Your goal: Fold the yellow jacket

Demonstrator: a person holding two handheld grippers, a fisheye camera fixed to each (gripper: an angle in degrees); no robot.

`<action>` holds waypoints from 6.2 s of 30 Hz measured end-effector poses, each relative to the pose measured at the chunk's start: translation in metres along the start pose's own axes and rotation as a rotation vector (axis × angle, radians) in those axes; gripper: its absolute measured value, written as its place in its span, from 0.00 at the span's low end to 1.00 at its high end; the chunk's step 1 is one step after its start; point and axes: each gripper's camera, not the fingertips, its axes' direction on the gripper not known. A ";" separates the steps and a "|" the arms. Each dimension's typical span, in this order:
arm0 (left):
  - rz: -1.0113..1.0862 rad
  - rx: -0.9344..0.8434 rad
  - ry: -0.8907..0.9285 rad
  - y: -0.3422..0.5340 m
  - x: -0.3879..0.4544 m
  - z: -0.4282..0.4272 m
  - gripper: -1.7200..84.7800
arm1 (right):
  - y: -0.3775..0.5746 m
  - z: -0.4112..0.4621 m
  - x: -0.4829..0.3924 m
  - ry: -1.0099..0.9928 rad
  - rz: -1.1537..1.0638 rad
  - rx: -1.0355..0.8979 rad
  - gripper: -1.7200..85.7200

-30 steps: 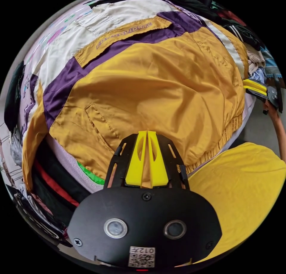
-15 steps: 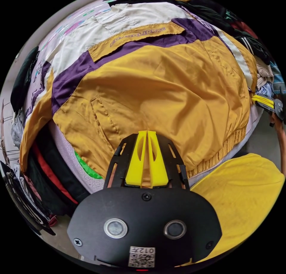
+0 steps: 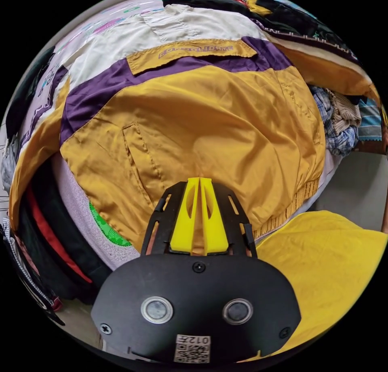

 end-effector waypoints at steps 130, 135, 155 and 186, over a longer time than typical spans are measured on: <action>-0.027 -0.048 0.034 0.022 -0.036 0.089 0.03 | 0.236 0.427 0.098 0.961 -0.322 -0.932 0.03; -0.209 -0.030 0.037 0.086 -0.064 0.098 0.04 | 0.229 0.315 0.083 0.916 -0.080 -0.577 0.07; -0.466 0.000 0.416 0.208 -0.135 0.232 0.13 | 0.279 0.236 0.137 0.749 0.210 -0.597 0.06; -0.874 0.775 0.347 0.453 -0.377 0.210 0.11 | 0.280 0.287 0.096 1.079 0.073 -0.628 0.07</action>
